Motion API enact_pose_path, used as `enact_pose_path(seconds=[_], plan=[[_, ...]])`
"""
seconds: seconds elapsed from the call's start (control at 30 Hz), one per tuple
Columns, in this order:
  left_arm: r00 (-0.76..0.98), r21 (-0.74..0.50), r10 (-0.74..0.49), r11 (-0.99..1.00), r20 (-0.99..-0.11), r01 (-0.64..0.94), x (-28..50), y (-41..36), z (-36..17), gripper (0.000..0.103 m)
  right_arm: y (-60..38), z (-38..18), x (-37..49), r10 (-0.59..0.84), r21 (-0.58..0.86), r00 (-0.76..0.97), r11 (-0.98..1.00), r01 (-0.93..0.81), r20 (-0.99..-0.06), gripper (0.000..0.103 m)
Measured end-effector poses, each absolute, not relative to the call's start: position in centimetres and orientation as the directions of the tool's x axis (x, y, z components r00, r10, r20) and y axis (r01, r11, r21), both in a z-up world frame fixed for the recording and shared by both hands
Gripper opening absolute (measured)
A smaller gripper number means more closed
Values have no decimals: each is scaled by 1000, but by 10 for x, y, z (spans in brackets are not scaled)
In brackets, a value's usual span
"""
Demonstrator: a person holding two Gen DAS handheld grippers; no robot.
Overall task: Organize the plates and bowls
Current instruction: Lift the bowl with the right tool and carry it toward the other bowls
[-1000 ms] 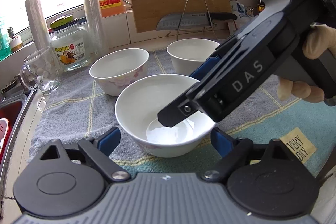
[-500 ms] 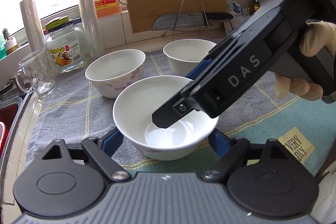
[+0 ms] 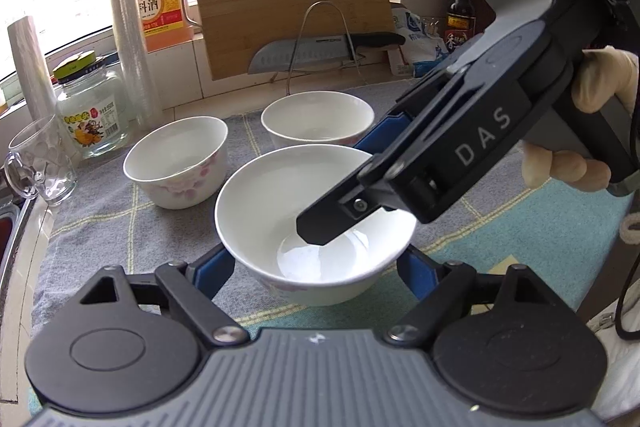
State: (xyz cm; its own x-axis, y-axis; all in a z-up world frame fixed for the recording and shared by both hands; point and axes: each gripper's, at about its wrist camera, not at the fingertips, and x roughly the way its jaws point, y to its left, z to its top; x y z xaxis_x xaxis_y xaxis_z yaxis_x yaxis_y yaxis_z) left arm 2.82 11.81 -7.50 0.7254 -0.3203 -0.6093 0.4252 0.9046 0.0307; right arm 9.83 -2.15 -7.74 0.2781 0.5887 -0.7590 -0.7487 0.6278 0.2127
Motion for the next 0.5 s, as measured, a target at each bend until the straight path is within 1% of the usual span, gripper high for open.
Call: enact_pose_path(seconds=[0.5], plan=[[641, 4, -473, 802, -604, 597, 37, 63, -80, 88, -98, -72, 78, 499, 178, 383, 758, -627, -777, 81]])
